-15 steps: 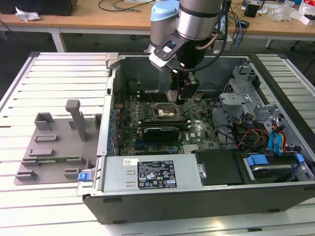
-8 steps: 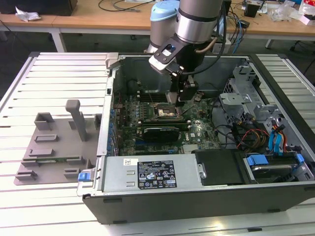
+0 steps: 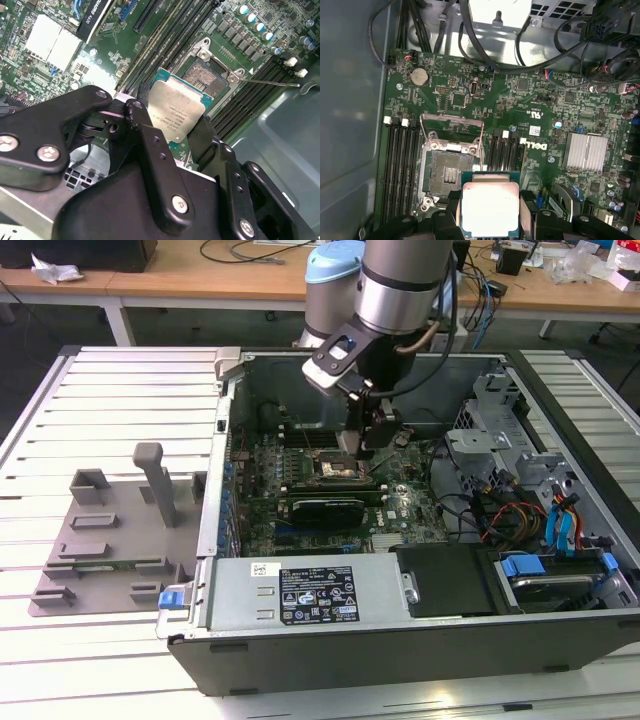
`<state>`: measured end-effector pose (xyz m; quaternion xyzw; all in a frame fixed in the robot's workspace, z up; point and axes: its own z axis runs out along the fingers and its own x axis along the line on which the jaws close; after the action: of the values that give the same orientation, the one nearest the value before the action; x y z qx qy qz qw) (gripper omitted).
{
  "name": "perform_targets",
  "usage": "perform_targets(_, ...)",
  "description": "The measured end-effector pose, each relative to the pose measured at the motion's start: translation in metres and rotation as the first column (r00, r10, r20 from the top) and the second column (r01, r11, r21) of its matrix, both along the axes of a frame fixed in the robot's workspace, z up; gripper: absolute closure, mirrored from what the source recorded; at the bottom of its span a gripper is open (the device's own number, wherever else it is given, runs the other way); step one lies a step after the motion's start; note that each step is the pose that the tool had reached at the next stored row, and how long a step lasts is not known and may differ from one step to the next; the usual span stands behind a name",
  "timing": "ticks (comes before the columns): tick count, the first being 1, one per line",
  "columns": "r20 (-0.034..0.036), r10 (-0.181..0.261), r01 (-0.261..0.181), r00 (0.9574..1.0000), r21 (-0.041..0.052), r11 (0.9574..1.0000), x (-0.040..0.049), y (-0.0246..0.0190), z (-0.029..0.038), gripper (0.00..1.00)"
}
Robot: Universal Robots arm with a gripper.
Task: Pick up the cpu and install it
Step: 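Place the cpu into insertion slot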
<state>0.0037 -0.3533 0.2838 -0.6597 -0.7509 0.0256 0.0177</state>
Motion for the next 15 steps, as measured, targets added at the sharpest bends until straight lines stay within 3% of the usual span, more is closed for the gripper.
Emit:
perform_targets(12, 0.0000, 0.000, 0.000, 1.0000, 0.0001, 1.0000, 0.0000, 0.0000, -0.0099, 0.45)
perform_targets(14, 0.0000, 0.000, 0.000, 1.0000, -0.0003, 1.0000, -0.0001, 0.0022, -0.0123, 0.45)
perform_targets(15, 0.0000, 0.000, 0.000, 1.0000, -0.0006, 1.0000, -0.0007, 0.0059, -0.0138, 0.45)
